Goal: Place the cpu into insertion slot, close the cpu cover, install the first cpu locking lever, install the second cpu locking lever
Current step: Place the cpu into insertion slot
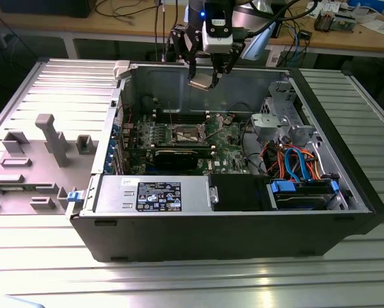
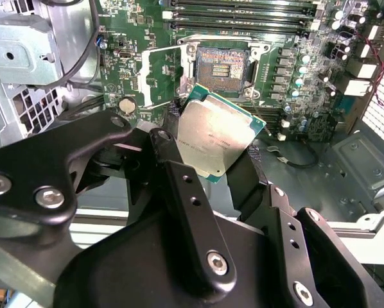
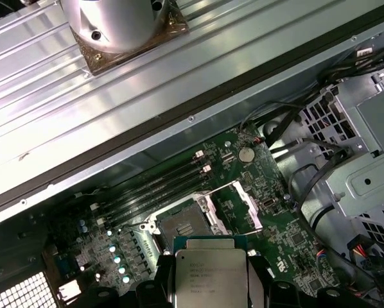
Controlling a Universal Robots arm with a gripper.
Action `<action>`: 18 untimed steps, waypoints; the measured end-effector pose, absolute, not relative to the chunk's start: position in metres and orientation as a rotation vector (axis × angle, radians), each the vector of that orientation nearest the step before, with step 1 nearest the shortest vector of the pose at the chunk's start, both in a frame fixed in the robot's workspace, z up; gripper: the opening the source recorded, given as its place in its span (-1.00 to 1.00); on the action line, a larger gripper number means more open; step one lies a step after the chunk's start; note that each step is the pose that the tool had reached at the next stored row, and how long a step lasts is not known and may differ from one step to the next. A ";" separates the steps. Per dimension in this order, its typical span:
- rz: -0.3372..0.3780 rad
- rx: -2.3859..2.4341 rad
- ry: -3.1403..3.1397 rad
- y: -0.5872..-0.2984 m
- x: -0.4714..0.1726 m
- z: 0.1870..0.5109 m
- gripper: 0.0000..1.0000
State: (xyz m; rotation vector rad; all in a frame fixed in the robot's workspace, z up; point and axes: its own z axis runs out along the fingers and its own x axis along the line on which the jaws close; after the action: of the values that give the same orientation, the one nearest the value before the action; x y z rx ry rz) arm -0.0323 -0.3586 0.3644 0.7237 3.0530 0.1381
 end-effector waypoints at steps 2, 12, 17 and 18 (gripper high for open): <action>0.138 0.728 3.052 -0.359 -0.032 0.364 0.08; 0.138 0.799 3.032 -0.359 -0.033 0.364 0.08; 0.138 0.832 3.022 -0.359 -0.033 0.364 0.08; 0.138 0.841 3.019 -0.359 -0.033 0.364 0.08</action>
State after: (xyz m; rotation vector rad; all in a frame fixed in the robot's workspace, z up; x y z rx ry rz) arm -0.0328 -0.3587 0.3644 0.8406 3.0194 0.1378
